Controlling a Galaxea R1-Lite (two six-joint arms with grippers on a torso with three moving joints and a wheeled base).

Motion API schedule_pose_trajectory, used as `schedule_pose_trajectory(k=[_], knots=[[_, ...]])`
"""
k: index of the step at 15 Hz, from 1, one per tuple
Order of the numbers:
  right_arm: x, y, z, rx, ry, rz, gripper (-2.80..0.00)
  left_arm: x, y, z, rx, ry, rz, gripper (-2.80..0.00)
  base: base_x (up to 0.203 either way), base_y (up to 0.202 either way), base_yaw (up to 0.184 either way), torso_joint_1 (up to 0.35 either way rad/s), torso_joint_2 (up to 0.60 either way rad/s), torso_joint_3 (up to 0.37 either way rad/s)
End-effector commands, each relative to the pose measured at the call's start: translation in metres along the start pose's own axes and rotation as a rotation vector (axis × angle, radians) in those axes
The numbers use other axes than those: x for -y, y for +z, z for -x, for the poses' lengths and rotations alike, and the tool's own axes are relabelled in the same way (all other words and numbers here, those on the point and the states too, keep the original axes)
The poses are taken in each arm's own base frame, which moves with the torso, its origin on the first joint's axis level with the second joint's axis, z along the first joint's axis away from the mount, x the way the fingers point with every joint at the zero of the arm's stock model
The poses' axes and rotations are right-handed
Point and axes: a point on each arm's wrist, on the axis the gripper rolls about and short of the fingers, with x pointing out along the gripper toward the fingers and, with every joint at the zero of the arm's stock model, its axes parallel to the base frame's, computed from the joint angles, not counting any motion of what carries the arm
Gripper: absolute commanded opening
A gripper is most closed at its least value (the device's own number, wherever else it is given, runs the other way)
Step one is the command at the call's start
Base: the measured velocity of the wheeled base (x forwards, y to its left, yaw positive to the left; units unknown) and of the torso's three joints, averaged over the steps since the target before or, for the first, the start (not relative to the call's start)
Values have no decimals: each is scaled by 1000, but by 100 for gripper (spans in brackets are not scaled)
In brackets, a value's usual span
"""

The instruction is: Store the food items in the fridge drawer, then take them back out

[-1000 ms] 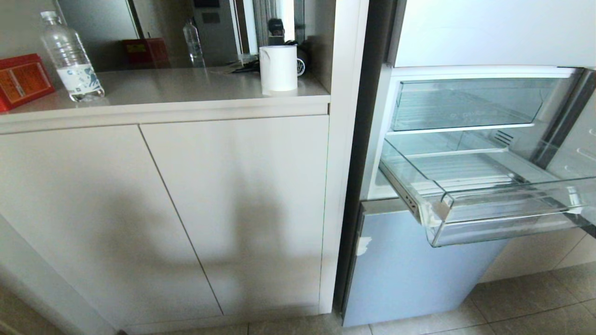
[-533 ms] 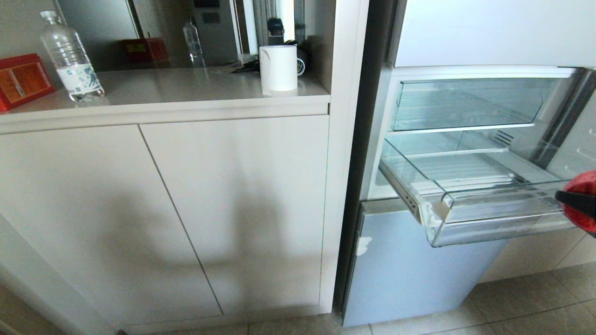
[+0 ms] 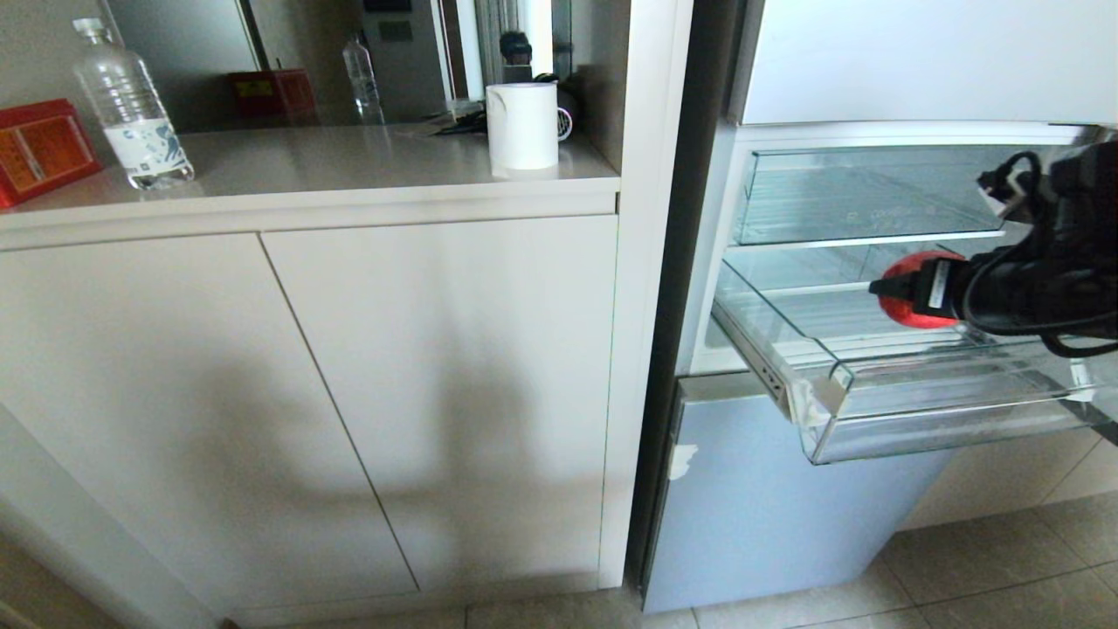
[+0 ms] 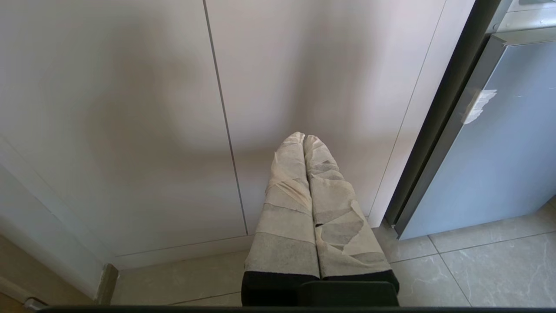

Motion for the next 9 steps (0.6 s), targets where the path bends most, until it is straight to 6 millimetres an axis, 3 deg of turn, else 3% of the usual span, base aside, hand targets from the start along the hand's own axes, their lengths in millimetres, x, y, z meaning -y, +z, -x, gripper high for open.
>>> schedule_pose_trajectory(k=[1,5,9], knots=[[1,-10,-77,-65,-11,-5,-280,0,0,0,0,0,0,-280,0,0,0,0,0,0],[-1,-2,-130,-57,-11,-7,-280,0,0,0,-2,0,0,-280,0,0,0,0,0,0],[0,-10,-163,-109,-21,-11,-280,0,0,0,-2,0,0,-280,0,0,0,0,0,0]])
